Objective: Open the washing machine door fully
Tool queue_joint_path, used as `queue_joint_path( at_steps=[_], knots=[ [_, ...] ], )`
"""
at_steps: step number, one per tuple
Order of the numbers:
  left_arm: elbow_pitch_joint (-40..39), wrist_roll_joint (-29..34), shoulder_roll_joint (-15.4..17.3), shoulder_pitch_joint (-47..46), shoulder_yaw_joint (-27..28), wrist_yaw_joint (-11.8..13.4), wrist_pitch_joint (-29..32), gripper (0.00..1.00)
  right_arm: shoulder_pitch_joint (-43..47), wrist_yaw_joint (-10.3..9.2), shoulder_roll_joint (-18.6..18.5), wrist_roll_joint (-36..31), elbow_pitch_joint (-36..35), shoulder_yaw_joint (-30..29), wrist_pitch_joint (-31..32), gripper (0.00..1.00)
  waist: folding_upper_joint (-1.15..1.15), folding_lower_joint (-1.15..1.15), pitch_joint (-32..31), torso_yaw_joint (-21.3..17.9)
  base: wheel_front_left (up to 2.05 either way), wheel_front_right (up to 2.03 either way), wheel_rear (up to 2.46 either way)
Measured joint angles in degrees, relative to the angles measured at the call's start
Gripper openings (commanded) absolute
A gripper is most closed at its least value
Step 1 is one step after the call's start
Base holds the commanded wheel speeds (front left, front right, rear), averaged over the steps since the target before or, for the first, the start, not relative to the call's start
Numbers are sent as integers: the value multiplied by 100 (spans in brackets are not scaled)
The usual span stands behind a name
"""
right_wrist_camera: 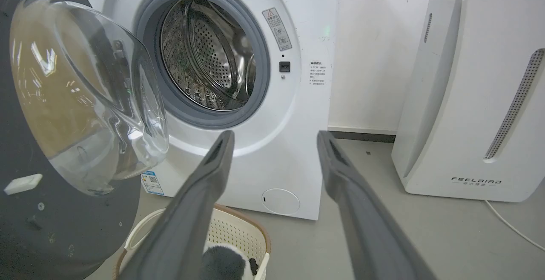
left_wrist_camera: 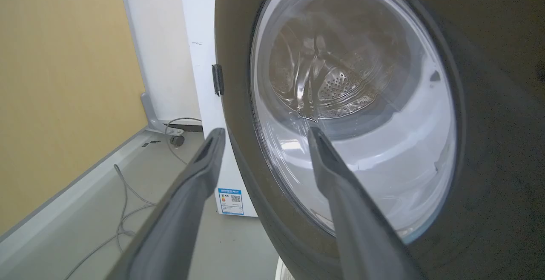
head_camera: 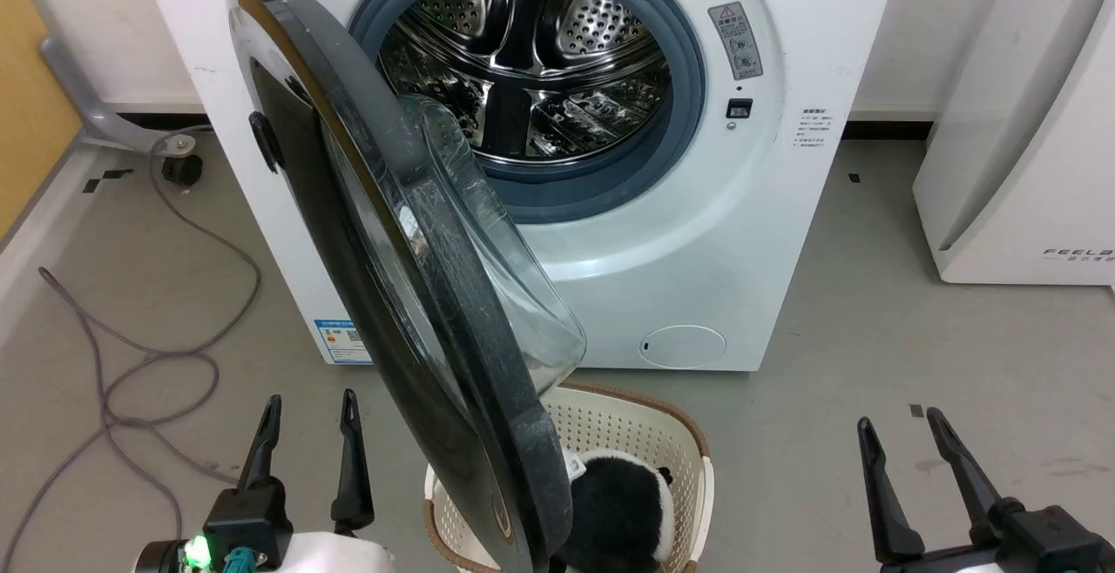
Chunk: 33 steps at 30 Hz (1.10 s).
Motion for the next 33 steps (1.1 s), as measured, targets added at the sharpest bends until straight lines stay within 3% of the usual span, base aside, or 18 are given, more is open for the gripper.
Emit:
queue_joint_path(
  at_steps=[2, 3, 4, 5, 12, 19, 25, 33],
  knots=[
    [-1, -1, 0, 0, 10, 2, 0, 100, 0, 0, 9, -35, 19, 2, 0, 100, 0, 0, -11, 0, 0, 0, 0],
    [-8, 0, 0, 0, 13, 3, 0, 66, 0, 0, 13, -46, 27, 0, 0, 100, 0, 0, -15, 0, 0, 0, 0],
    [-22, 0, -1, -1, 20, 4, 0, 8, 0, 0, 18, -53, 32, -2, 0, 100, 0, 0, -20, 1, 0, 0, 0],
    [-46, 2, -1, -3, 34, 11, 0, 0, 0, 0, 21, -55, 35, -5, 0, 100, 0, 0, -23, 2, 0, 0, 0],
    [-555, 87, 0, -172, 207, 56, 0, 0, 0, 0, 37, -89, 36, -46, 0, 100, 0, 0, -63, 27, 0, 0, 0],
    [-1558, 267, 15, -514, 129, -5, -2, 0, 0, 0, 42, -34, 33, -41, 0, 100, 0, 0, -94, 22, 0, 0, 0],
    [-2242, 409, 14, -695, -367, -156, -7, 0, 0, 0, 43, -24, 33, -32, 0, 100, 0, 1, -120, -17, 0, 0, 0],
    [-2575, 515, 10, -861, -1361, -594, -8, 0, 1, 0, 44, 20, 33, -20, 0, 100, 0, 1, -127, -42, 0, 0, 0]
  ],
)
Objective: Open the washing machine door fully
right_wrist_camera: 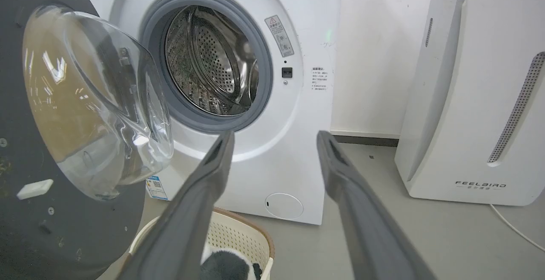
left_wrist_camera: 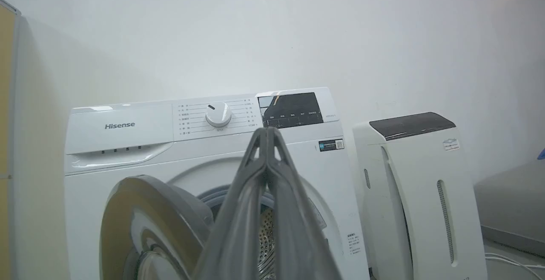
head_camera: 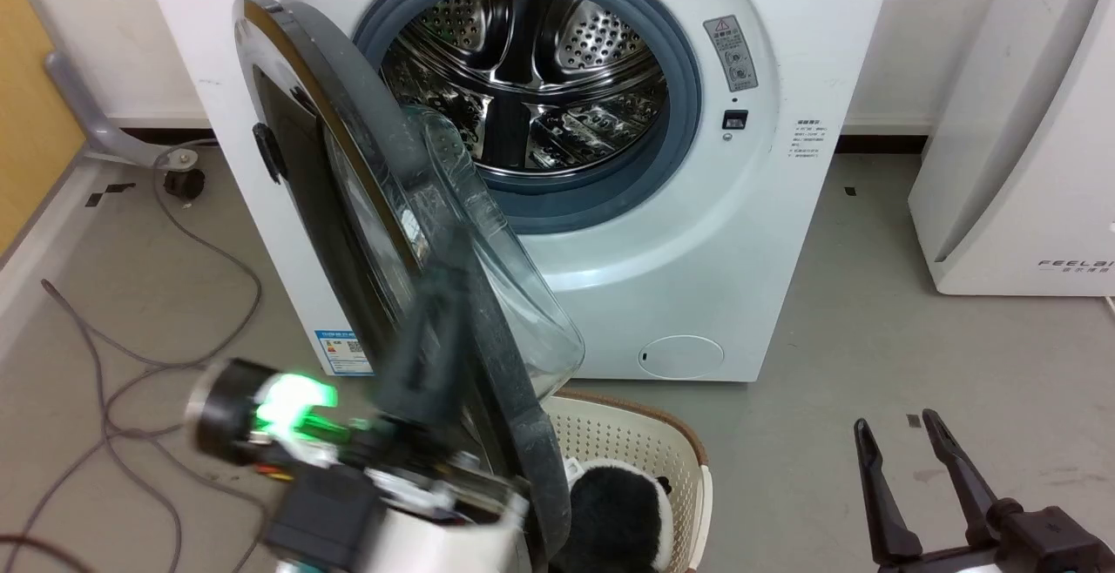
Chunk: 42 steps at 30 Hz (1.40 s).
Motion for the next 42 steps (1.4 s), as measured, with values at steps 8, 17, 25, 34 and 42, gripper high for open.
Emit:
queue_joint_path(
  at_steps=[8, 17, 25, 34, 42],
  knots=[
    [135, 252, 33, 136, -1597, -364, 0, 0, 23, 0, 0, 42, 0, -18, 0, 100, 0, 0, -19, 31, 0, 0, 0],
    [603, 242, 166, 553, -2187, -417, 0, 0, 34, 0, 1, 49, 3, -30, 0, 100, 0, 0, 8, 102, 0, 0, 0],
    [1333, 90, 237, 656, -2113, -253, 0, 0, 33, 0, 1, 49, 30, -32, 0, 100, 0, -1, 64, 154, 0, 0, 0],
    [2184, -266, 185, 717, -1770, 68, 1, 0, 33, 0, 1, 48, 78, -63, 0, 100, 0, -1, 143, 218, 0, 0, 0],
    [2470, -460, 113, 718, -1613, 147, -1, 0, 32, 0, 2, 48, 118, -77, 0, 100, 0, -1, 154, 395, 0, 0, 0]
  ],
)
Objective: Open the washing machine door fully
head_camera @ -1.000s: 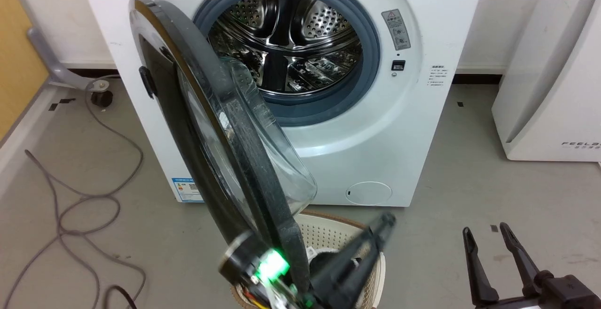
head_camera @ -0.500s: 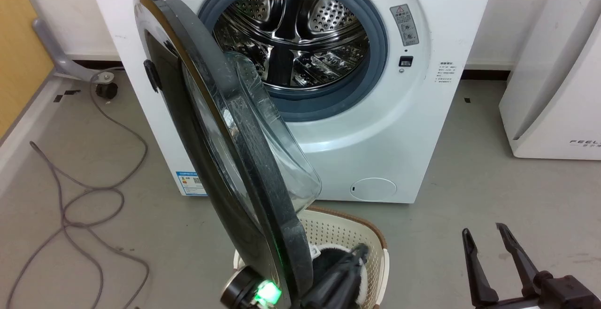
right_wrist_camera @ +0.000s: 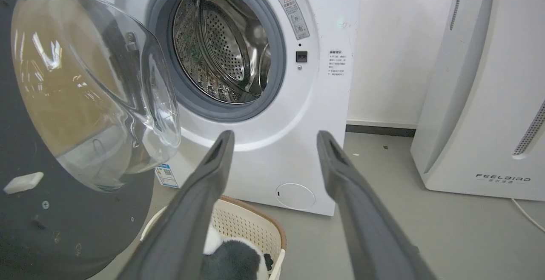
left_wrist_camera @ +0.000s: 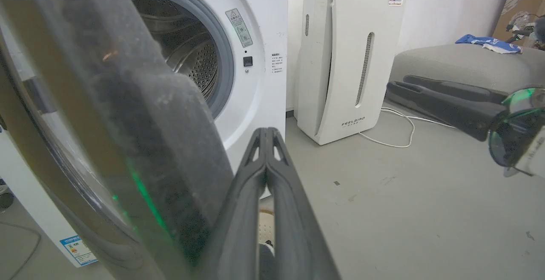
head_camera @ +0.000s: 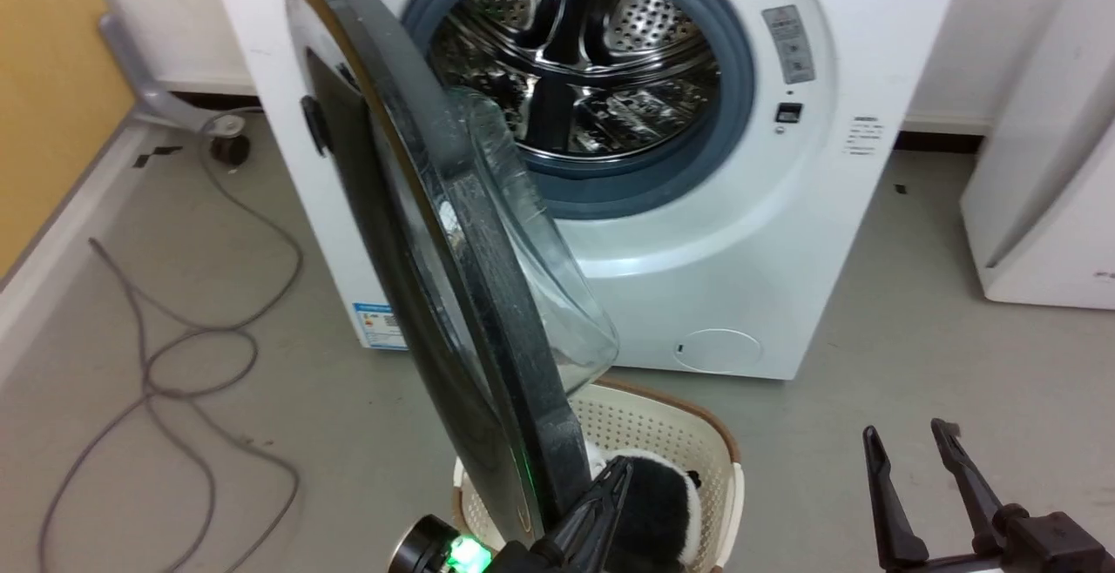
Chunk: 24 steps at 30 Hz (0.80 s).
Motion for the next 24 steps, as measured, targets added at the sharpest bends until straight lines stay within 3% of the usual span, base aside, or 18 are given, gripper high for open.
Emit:
queue_joint_path(
  at_steps=[12, 24],
  knots=[
    [30, 3, -21, 28, -69, -59, 0, 0, 16, 0, 4, 44, 34, 23, 0, 100, 0, 0, -9, 626, 0, 0, 0],
    [-147, 3, 49, 202, 23, 3, 1, 0, 69, 0, 8, 124, 33, 35, 0, 100, 0, 0, 16, 1683, 0, 0, 0]
  ],
)
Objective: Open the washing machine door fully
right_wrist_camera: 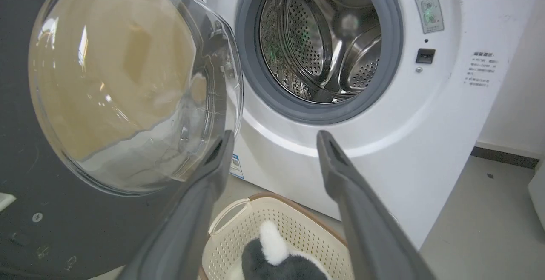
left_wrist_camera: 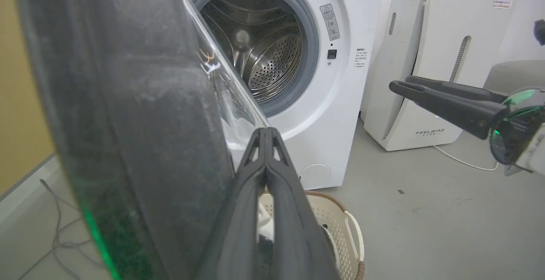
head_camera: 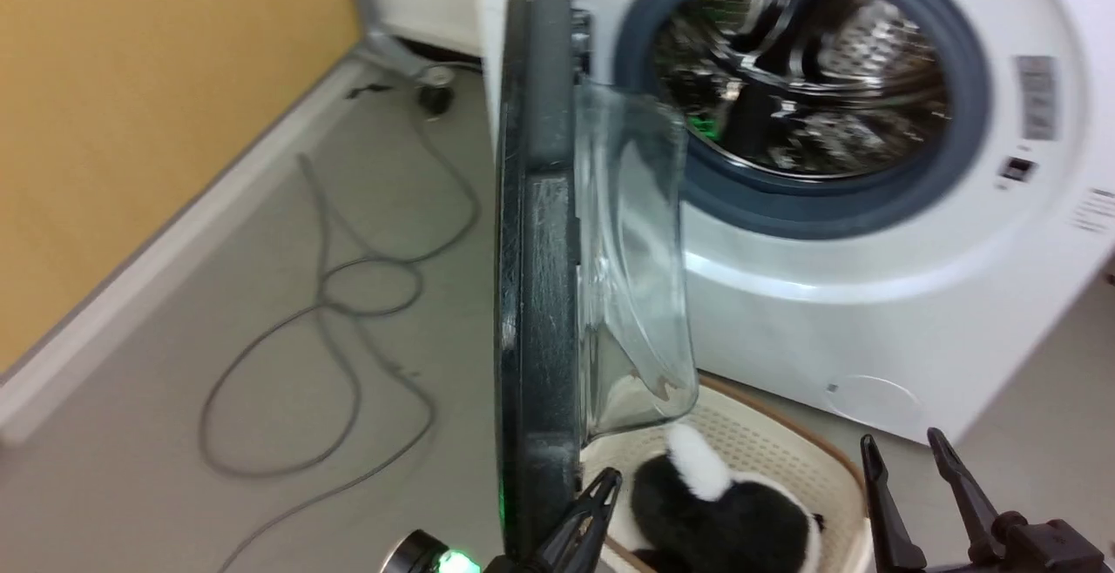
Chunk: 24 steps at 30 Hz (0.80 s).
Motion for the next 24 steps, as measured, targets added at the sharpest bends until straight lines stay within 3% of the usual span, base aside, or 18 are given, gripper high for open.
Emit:
queue_joint_path(
  at_steps=[10, 16, 24],
  knots=[
    [-181, -11, 182, 135, 404, 244, 0, 0, -16, 0, 4, 9, 10, 112, 0, 100, 0, 0, 130, 776, 0, 0, 0],
    [-369, -147, 196, 187, 877, 471, 1, 0, -288, 0, 4, -159, 130, 332, 0, 100, 0, 0, 378, 911, 0, 0, 0],
    [-319, -533, 250, -65, 1860, 572, 1, 0, -459, 0, -1, -289, 194, 369, 0, 100, 0, 0, 648, 965, 0, 0, 0]
  ],
)
